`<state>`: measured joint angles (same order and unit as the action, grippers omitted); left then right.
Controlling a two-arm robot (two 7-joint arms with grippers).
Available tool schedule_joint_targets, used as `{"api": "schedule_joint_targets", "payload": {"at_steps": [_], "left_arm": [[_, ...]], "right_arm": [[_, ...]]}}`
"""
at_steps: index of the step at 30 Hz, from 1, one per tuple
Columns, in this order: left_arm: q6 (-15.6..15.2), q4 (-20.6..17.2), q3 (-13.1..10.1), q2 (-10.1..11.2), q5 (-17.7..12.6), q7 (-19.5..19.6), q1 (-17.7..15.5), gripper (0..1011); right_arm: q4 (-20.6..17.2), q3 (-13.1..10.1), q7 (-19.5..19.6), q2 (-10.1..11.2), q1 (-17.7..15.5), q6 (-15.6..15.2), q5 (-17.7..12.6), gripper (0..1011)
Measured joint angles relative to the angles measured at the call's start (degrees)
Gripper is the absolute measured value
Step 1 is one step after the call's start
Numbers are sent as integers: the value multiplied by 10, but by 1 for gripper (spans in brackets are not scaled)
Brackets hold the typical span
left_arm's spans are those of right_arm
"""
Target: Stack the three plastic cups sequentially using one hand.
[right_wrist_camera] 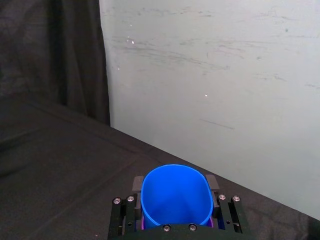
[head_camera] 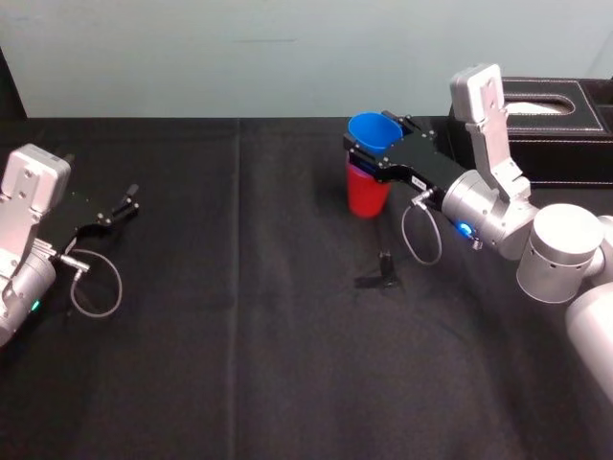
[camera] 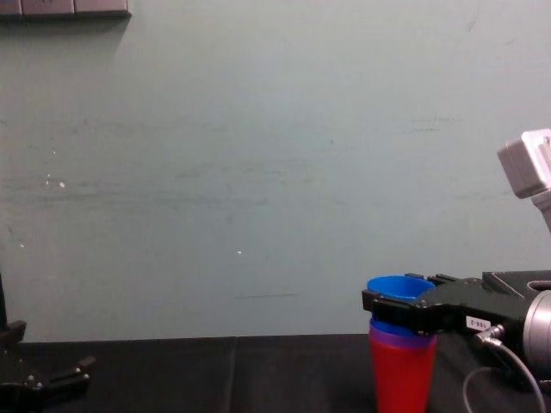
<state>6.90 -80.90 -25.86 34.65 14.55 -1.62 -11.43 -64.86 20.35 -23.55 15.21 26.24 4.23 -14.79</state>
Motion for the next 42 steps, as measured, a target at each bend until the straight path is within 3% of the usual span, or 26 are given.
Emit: {"api": "schedule_joint_targets", "payload": {"at_steps": [16, 32, 36, 42], "left_arm": [[0, 0, 0, 0, 0, 0, 0, 1005], [0, 0, 0, 0, 0, 0, 0, 1005], [0, 0, 0, 0, 0, 0, 0, 1005], [0, 0, 0, 0, 0, 0, 0, 1005]], "right_arm": [[31, -2, 1, -14, 5, 24, 16, 747], [31, -4, 4, -16, 2, 26, 20, 747], [31, -4, 4, -15, 2, 25, 19, 807], [31, -4, 4, -15, 3, 25, 19, 984]]}}
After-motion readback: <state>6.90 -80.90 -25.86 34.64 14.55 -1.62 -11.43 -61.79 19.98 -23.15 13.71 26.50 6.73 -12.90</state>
